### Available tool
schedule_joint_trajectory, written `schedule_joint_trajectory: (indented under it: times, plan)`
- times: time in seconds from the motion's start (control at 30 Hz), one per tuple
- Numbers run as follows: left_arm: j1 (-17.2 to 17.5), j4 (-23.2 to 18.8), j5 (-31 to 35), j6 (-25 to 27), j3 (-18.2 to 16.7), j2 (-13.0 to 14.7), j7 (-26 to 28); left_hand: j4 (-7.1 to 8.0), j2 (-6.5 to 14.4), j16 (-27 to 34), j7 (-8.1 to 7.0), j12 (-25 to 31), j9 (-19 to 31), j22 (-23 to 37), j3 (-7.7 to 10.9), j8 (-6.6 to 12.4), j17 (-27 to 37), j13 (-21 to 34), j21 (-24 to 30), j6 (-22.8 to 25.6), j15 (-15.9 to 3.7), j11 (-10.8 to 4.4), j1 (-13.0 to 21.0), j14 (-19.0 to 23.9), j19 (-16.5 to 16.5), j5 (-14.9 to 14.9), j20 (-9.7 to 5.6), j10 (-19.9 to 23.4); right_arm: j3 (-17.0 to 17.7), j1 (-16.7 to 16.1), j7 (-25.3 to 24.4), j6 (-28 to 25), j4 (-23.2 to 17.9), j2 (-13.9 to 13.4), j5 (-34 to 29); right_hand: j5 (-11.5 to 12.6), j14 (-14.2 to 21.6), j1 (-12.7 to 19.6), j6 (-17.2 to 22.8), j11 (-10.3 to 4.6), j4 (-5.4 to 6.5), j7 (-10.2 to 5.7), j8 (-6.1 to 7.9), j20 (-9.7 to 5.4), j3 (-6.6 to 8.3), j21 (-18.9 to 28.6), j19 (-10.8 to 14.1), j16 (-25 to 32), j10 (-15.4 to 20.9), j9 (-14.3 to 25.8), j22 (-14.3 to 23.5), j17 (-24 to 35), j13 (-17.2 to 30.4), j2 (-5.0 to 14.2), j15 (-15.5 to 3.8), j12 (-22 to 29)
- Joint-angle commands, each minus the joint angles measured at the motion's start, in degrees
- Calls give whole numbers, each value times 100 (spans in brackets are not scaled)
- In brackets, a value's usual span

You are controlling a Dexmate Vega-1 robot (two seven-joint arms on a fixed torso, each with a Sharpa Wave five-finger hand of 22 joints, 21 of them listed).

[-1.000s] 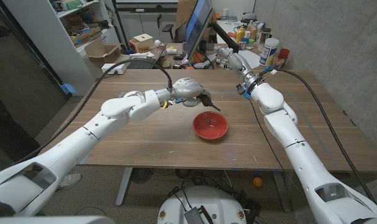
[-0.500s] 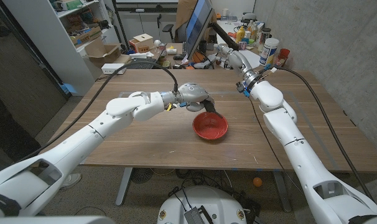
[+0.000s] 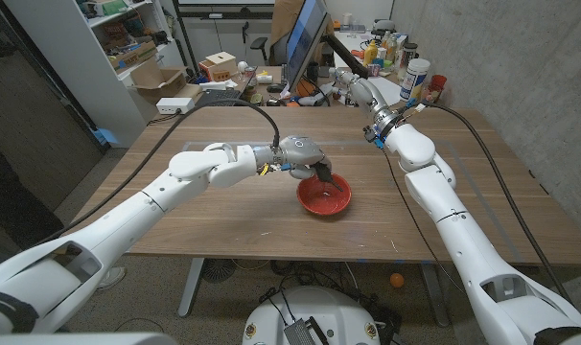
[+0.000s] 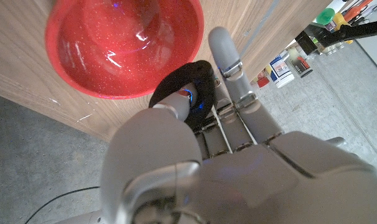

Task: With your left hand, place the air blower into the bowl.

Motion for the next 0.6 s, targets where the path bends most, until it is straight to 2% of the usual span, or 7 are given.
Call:
schedule_joint_trajectory:
  times: [0.03, 0.5, 0.6]
  plan:
    - [-80, 152, 46, -114, 148, -68, -185, -2, 8, -19, -31, -4, 19, 4, -24, -11, 4, 16, 46, 9, -938, -233, 44, 995, -550, 44, -346, 293, 0, 55, 13, 80, 135, 11, 46, 39, 45, -40, 37, 15, -26, -11, 2, 8, -8, -4, 1, -2, 55, 28, 20, 15, 7, -4, 12, 23]
    - [-106, 322, 164, -184, 298, -108, -212, 0, 12, -29, -35, -27, 21, 1, -28, -12, 8, 31, 50, 20, -937, -233, 55, 990, -636, 44, -317, 308, 57, 72, -65, -13, 126, 39, 39, 44, 26, -55, 37, 10, -34, -14, 2, 7, -13, -23, -47, -9, 43, 28, 19, 15, 7, 1, 18, 19]
    - [-110, 354, 191, -182, 332, -124, -214, 3, 15, -29, -36, -32, 22, 0, -29, -16, 10, 36, 52, 13, -937, -230, 56, 994, -650, 44, -312, 307, 67, 111, -90, -94, 122, 52, 12, 46, 14, -65, 36, -20, -37, -24, 1, 102, -17, -42, -103, -12, 35, 28, 19, 16, 7, 3, 19, 16]
